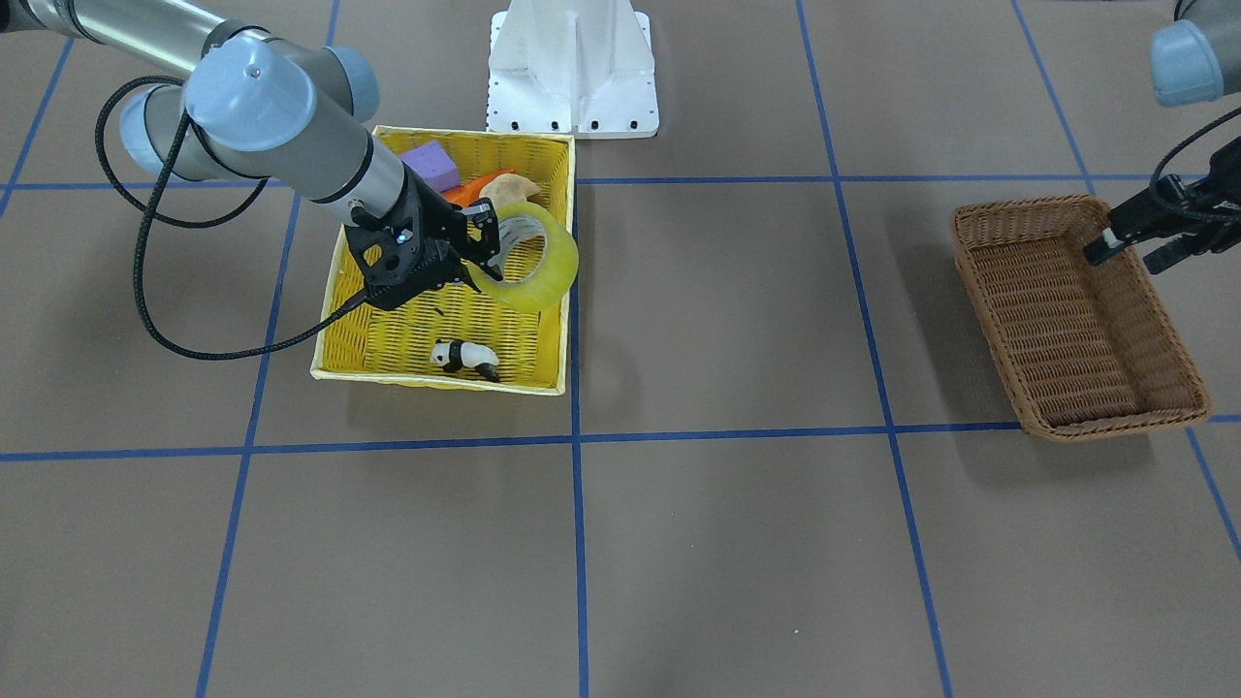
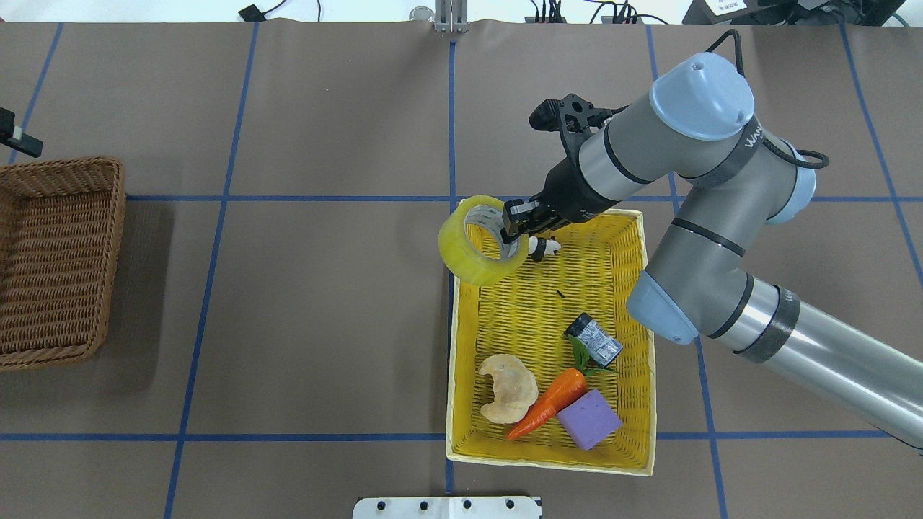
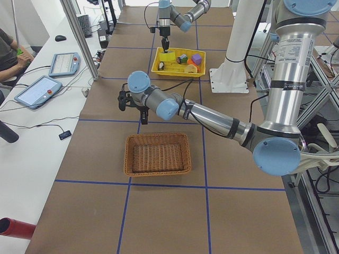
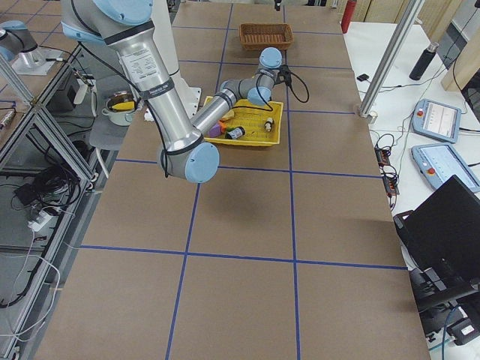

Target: Move tape to another basket

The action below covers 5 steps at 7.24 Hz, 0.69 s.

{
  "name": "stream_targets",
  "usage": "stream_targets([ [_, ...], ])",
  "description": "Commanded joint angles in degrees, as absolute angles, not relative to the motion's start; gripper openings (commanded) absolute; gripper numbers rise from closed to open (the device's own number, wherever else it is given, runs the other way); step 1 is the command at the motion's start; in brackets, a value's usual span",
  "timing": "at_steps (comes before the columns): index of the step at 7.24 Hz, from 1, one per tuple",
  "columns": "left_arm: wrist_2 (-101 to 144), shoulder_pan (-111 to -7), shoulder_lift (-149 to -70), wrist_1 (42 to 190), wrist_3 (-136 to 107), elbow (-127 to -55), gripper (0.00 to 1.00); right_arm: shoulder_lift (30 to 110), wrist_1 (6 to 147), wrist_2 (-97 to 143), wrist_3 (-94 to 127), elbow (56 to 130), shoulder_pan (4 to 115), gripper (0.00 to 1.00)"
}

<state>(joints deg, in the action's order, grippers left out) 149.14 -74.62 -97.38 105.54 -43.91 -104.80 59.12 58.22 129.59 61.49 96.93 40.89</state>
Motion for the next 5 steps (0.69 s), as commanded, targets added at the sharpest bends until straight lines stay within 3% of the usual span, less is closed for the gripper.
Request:
stream_targets([
  [1, 150.12, -70.16, -102.90, 111.84, -57.23, -104.16, 0.98, 58.97, 44.53, 129.64, 73.86, 96.50, 40.52, 0.00],
  [5, 150.20, -64.87, -107.39, 124.86, -67.14, -101.79, 0.98, 59.06, 27.36, 122.99, 96.69, 94.92, 36.58, 0.00],
])
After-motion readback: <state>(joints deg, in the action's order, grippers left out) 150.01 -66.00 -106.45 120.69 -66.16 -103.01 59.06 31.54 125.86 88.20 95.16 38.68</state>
